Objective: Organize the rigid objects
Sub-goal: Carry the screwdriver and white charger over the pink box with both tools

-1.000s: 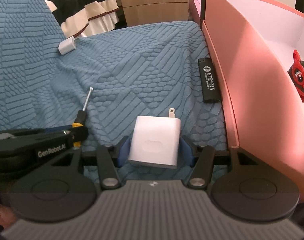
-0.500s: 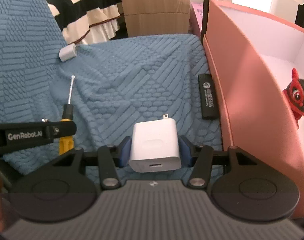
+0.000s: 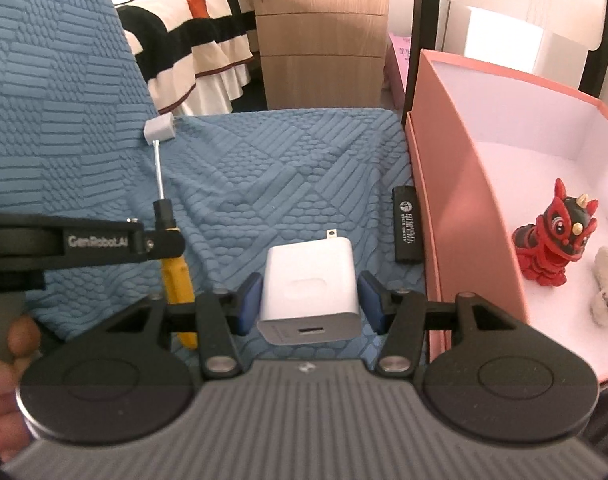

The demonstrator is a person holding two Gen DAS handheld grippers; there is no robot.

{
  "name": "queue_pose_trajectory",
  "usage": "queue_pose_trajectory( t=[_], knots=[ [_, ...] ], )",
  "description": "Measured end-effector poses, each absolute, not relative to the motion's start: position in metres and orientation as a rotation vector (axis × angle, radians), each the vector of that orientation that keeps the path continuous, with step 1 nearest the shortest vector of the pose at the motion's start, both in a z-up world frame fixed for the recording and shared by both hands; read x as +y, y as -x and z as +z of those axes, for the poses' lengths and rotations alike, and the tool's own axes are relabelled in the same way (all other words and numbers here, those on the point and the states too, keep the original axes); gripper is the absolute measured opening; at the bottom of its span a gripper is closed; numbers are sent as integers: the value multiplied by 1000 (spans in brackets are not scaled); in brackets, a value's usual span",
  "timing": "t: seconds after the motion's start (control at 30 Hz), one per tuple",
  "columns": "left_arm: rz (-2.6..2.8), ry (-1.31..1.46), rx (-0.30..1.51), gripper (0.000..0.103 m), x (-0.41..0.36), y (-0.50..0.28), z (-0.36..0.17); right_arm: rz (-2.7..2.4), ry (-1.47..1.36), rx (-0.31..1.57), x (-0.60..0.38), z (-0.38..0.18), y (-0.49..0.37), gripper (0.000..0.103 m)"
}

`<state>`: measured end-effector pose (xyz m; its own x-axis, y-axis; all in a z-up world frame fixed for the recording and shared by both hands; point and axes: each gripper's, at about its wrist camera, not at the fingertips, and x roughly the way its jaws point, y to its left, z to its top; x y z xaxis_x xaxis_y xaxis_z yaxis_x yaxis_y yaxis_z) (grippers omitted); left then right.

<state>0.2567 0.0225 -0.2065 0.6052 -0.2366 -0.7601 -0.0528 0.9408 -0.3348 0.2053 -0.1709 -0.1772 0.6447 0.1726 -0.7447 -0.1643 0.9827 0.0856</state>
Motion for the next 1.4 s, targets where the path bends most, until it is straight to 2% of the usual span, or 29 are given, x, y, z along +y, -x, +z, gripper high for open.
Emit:
queue_pose_trajectory(
  t=[0.33, 0.97, 1.4],
  knots=[
    [-147, 348, 905, 20, 12, -256, -184, 187, -41, 786, -189, -142, -200, 55],
    [-256, 306, 792, 20, -49, -261, -66, 138, -107, 641, -258, -44, -192, 55],
    [-377, 282, 737, 20, -127, -279, -4, 29, -154, 592, -326, -16, -201, 55]
  ],
)
